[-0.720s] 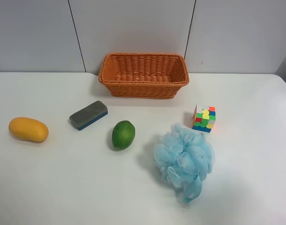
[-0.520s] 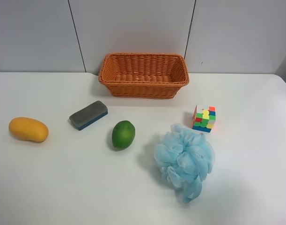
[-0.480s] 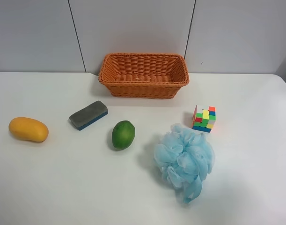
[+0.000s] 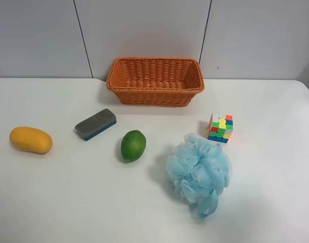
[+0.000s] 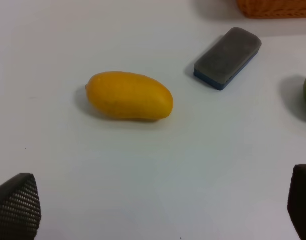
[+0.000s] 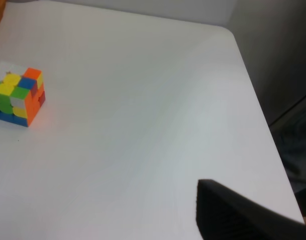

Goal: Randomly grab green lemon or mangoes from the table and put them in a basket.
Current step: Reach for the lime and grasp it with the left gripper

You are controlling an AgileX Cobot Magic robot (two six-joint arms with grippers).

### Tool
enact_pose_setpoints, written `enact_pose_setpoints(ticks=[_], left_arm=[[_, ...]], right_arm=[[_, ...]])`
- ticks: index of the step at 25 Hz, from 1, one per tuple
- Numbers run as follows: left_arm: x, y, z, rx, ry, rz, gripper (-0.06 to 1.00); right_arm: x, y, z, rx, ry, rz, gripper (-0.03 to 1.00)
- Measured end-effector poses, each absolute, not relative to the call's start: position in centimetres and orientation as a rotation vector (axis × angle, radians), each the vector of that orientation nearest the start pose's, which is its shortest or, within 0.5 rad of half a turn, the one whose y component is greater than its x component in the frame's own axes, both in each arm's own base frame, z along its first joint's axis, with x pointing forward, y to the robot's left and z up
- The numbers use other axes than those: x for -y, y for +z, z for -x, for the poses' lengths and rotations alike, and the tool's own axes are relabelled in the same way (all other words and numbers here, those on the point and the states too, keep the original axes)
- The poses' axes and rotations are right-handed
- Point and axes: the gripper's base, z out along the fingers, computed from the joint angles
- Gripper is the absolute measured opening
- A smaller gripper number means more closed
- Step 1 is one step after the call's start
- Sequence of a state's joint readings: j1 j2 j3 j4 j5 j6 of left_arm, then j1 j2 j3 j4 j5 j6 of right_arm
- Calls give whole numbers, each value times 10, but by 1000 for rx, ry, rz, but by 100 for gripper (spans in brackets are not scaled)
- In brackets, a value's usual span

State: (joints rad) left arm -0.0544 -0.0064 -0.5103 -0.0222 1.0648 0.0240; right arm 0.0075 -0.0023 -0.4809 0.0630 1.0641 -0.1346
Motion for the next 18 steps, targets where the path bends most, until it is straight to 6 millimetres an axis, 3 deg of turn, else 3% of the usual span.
enact_pose_setpoints(ticks=[10,13,18], left_arm=[[1,285,4,-2046,-57,-57,99],[2,303,-4,-2083,-73,-28,99],[4,346,-49,-2271,-70,-25,99]], right_arm=[[-5,272,3,-2057,-3,149,99],[-5,272,3,-2057,-3,149,99],[-5,272,3,-2057,-3,149,99]])
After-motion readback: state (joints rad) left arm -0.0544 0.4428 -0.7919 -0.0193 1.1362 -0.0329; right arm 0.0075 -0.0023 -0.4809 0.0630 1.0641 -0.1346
